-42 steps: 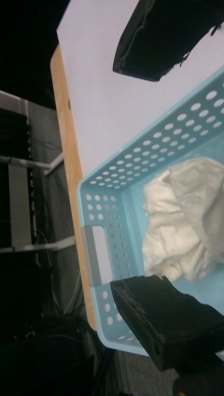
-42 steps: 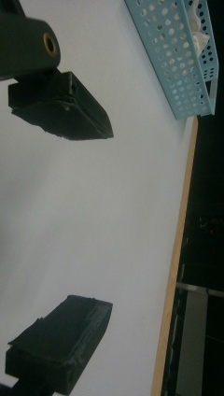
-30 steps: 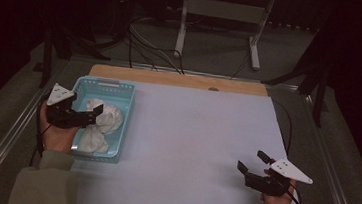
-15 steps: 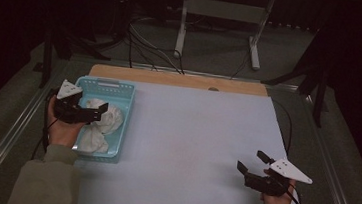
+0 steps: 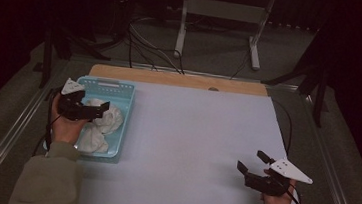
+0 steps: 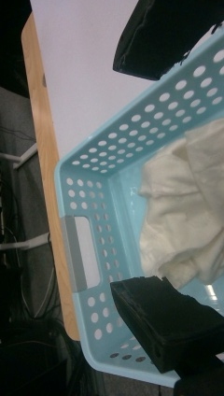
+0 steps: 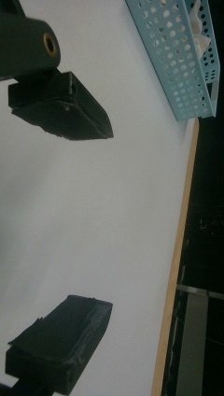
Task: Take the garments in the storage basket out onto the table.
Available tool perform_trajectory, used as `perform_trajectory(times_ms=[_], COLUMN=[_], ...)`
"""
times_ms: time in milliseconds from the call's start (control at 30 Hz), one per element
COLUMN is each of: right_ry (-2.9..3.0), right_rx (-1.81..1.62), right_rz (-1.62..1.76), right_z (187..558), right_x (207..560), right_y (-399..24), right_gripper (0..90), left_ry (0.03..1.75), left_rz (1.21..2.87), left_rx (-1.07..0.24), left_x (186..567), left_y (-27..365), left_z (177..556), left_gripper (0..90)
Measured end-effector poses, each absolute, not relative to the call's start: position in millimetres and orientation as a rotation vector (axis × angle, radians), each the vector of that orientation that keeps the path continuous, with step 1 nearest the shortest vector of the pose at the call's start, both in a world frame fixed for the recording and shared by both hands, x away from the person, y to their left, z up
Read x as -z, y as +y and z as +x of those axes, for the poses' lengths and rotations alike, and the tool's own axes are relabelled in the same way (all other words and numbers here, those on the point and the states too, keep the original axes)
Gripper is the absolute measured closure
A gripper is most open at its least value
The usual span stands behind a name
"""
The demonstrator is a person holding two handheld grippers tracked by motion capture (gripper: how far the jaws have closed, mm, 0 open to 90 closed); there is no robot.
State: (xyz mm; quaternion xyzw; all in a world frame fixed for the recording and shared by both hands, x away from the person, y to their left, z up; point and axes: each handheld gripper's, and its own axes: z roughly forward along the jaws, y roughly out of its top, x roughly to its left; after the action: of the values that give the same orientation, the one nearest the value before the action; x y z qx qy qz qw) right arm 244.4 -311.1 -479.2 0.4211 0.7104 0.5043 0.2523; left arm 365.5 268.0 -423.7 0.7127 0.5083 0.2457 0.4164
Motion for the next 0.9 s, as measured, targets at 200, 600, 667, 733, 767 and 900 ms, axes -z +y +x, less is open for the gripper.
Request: perform_trajectory(times_ms=[200, 600, 667, 733, 767, 900], right_ry=[1.93, 1.931, 1.933, 1.933, 1.934, 1.936], right_rx=[-1.373, -1.374, -1.373, -1.373, -1.374, -1.374], right_rz=[1.145, 1.145, 1.145, 1.145, 1.145, 1.144], right_z=[244.4, 244.6, 244.6, 244.6, 244.7, 244.7], right_x=[479.0, 479.0, 479.1, 479.1, 479.0, 479.1], right_y=[-311.4, -311.5, -311.5, -311.5, -311.4, -311.3], right_gripper=[14.2, 14.2, 14.2, 14.2, 14.2, 14.2], left_ry=[1.292, 1.319, 1.31, 1.304, 1.304, 1.32], left_rz=[1.772, 1.777, 1.788, 1.799, 1.8, 1.829], left_rx=[-0.61, -0.561, -0.558, -0.569, -0.564, -0.547], left_x=[431.0, 450.9, 452.5, 453.9, 454.9, 459.8], left_y=[268.3, 271.5, 271.2, 270.9, 270.9, 269.7], left_z=[370.7, 378.6, 380.0, 381.3, 382.1, 386.2], left_gripper=[0.6, 0.6, 0.6, 0.6, 0.6, 0.6])
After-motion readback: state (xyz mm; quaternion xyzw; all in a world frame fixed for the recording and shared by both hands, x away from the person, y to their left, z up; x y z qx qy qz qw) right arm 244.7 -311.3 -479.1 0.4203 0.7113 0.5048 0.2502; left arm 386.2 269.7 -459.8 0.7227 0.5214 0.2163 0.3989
